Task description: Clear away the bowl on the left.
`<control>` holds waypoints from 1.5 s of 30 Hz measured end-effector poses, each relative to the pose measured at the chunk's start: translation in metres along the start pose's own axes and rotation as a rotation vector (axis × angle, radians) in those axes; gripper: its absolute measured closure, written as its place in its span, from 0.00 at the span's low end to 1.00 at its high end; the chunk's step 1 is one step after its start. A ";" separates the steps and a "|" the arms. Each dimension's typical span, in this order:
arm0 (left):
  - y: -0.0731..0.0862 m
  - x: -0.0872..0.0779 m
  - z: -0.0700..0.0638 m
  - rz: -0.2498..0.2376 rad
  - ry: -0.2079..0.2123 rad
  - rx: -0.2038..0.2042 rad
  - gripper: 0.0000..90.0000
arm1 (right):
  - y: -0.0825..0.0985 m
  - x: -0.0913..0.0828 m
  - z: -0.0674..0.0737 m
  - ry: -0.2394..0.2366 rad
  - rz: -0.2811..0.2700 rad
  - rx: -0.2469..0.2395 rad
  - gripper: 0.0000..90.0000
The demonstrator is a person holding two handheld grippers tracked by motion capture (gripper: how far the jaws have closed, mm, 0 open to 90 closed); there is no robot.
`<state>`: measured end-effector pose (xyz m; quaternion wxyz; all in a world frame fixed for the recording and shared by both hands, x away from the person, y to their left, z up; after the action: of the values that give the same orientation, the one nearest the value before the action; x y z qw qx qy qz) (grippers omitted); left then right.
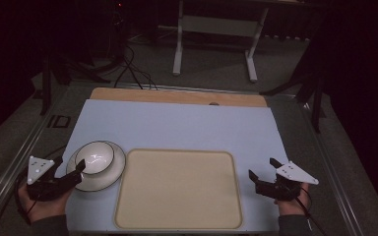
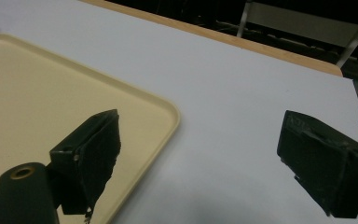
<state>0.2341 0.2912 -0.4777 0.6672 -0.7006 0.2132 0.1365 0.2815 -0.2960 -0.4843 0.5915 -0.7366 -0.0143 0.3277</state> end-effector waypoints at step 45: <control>0.007 0.069 0.024 0.289 -0.008 -0.152 0.66 | -0.001 -0.002 -0.004 0.029 -0.019 0.001 0.14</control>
<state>0.2936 0.3066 -0.5183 0.5867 -0.7104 0.2981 0.2496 0.2822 -0.2998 -0.4817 0.5951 -0.7408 -0.0124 0.3114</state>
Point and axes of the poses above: each handheld gripper's, and its own axes: x roughly forward along the jaws, y roughly out of its underside, z roughly to its left, the point moved 3 cm from there along x, roughly forward along the jaws, and after that the axes turned 2 degrees about z, right-handed, at the moved point
